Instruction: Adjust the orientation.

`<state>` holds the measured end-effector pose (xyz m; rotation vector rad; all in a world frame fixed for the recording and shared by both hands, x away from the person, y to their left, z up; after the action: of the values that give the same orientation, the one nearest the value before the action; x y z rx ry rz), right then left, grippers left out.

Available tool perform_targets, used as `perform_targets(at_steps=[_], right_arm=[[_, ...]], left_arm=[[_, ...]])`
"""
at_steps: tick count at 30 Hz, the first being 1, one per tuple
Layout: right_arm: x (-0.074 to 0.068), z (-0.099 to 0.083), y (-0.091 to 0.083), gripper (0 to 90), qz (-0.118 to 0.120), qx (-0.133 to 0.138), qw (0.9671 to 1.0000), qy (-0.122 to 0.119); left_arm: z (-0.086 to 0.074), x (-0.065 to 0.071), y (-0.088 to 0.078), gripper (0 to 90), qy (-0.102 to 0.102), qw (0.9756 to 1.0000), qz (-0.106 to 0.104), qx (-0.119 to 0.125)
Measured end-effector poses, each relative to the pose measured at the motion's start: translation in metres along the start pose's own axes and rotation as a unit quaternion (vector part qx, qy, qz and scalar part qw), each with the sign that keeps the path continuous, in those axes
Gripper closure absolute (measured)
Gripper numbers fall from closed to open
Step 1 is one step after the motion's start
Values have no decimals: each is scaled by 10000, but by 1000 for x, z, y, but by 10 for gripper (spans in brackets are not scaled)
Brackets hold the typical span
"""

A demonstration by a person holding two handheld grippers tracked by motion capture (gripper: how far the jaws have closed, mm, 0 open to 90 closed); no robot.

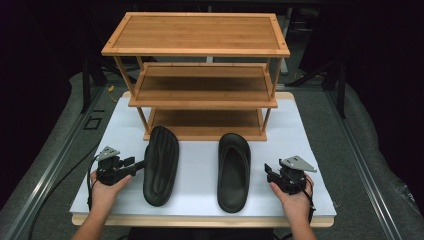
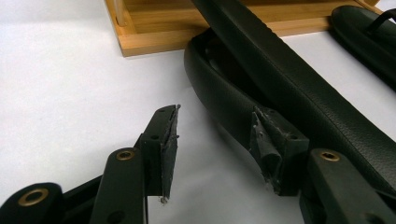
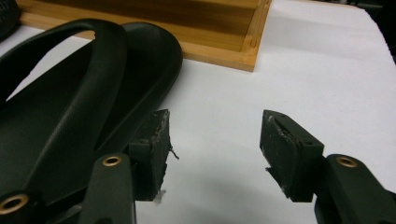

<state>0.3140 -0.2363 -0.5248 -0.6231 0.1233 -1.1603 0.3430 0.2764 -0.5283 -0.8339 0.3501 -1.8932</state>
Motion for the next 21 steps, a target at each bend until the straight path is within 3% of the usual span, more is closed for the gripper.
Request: perform_targets(at_steps=[6,15,21], right_arm=[[-3,0,1,427,29,-40,10000,-8],[-1,0,1,427,99,-25,9999,132],[-1,-1,0,427,112,13,9998,188]], left_arm=[[-1,1,-1,514,-24,10000,-89,-21],[2,16,5,487,143,9996,-223,-18],[9,25,10,470,110,9995,-309,32]])
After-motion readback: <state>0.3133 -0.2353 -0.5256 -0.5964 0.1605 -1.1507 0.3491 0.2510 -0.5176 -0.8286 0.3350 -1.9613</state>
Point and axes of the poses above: each handheld gripper's, and its own axes: y roughly forward along the jaws, z roughly out of its top, x roughly to its right, the point moved 2 cm from there along y, roughly forward along the jaws, and after that the axes turned 15 degrees about -y, right-handed, at the moved point
